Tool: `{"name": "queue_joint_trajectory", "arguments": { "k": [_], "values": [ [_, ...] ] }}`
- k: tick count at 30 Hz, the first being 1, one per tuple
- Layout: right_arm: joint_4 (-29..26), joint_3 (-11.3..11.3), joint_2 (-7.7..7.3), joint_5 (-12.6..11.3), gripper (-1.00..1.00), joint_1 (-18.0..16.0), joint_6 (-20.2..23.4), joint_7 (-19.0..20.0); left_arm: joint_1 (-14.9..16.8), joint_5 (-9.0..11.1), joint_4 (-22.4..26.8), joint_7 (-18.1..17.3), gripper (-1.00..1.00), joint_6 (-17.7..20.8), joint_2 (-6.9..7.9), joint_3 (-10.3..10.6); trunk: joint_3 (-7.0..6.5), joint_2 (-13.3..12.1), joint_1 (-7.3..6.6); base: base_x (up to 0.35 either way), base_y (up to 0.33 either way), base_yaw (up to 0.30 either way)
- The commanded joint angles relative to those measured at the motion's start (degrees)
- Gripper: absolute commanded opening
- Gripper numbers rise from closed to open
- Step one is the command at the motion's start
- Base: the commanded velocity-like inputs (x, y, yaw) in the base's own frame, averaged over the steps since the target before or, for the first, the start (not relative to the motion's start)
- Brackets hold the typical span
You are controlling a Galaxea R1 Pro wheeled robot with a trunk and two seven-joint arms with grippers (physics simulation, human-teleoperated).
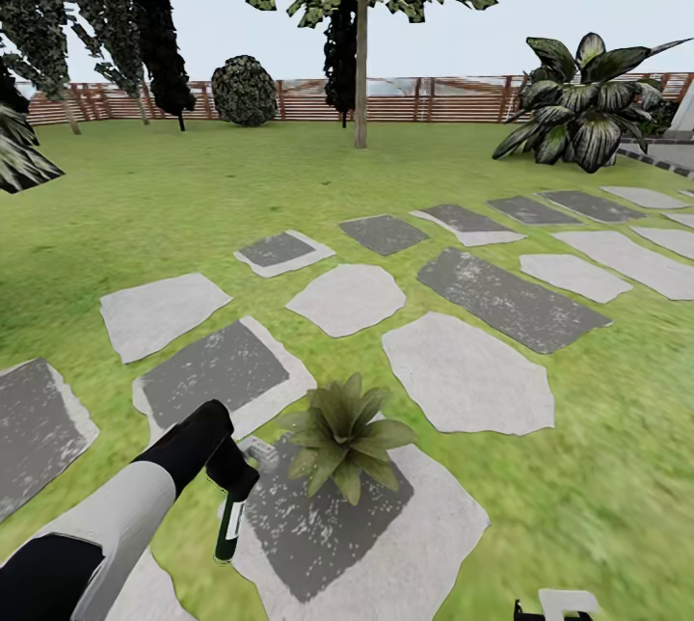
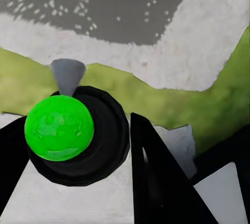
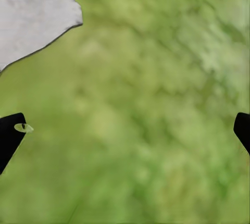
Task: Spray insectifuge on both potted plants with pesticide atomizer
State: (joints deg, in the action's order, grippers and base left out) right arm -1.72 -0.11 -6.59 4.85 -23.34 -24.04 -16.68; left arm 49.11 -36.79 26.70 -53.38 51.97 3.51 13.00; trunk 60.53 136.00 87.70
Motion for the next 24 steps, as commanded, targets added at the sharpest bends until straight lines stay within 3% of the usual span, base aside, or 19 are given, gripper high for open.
{"name": "queue_joint_trajectory", "arguments": {
  "k": [1,6,11,17,24],
  "values": [
    [0.05,-0.04,-0.02,0.51,1.00,-0.03,-0.05,-0.37,-0.03,-0.58,0.55,-0.58,-1.00,0.07,0.01,0.18,0.05,0.02,0.02,0.281,0.000,0.026],
    [0.05,-0.07,-0.32,0.58,1.00,-0.03,-0.05,-0.37,-0.18,-0.47,2.70,-0.58,-1.00,0.18,-0.34,0.23,0.05,0.02,0.02,0.236,-0.135,0.006],
    [0.13,-0.05,-0.39,0.60,1.00,-0.03,-0.05,-0.37,0.09,-0.65,3.03,-0.65,-1.00,0.62,-0.15,0.27,0.05,0.02,0.02,-0.103,-0.184,0.000],
    [0.13,-0.01,-0.43,0.60,1.00,-0.03,-0.05,-0.37,2.35,-0.69,3.48,-0.60,-1.00,2.17,0.23,0.28,0.05,0.02,0.02,-0.016,-0.011,0.000],
    [0.14,-0.01,-0.52,0.64,1.00,-0.03,-0.05,-0.37,1.90,-0.65,3.00,-0.58,-1.00,2.43,0.28,0.62,0.05,0.02,0.02,0.044,0.001,0.000]
  ]
}}
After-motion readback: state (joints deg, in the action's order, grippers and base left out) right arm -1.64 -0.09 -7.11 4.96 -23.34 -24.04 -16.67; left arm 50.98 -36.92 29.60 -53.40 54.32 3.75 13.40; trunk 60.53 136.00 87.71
